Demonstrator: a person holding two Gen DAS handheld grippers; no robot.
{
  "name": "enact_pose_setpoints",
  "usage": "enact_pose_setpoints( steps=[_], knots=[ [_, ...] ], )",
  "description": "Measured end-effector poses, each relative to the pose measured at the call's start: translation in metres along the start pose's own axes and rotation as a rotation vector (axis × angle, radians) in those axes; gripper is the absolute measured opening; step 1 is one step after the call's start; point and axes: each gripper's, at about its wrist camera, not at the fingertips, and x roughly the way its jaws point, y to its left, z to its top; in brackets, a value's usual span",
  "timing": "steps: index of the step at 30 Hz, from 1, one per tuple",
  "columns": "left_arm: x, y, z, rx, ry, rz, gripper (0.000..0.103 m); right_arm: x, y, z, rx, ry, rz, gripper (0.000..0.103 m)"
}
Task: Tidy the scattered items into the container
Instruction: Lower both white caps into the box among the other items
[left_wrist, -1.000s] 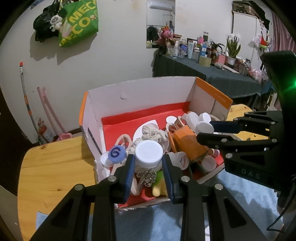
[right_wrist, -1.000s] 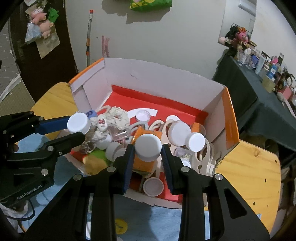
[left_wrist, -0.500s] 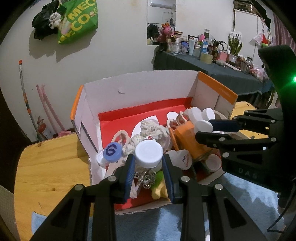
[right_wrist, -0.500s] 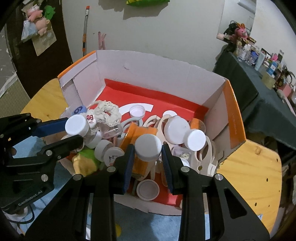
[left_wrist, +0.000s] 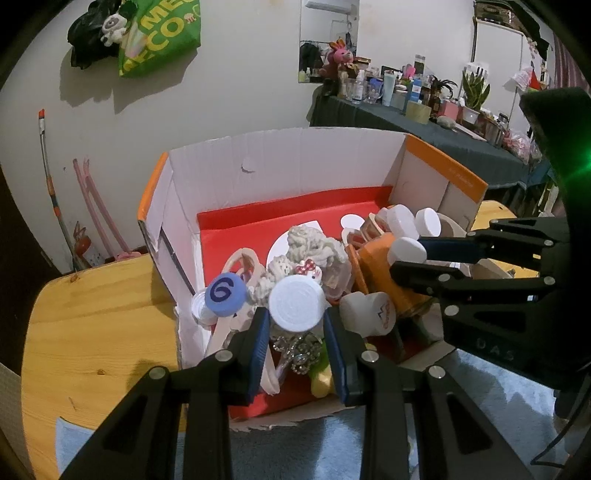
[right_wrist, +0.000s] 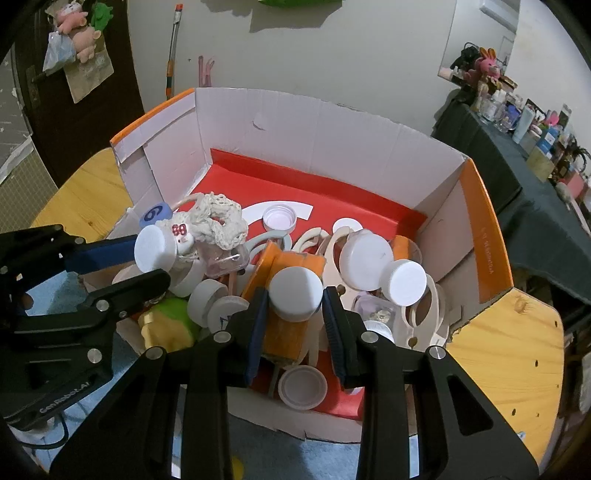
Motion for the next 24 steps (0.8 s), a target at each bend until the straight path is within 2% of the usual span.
enact_pose_setpoints(
  steps=[24],
  knots=[
    [0.0090,0.0021,-0.0024,-0.015,0.021,-0.008,0.032,0.0017,0.0000,0.0014,0.008,-0.001,0.007,0.029]
  ],
)
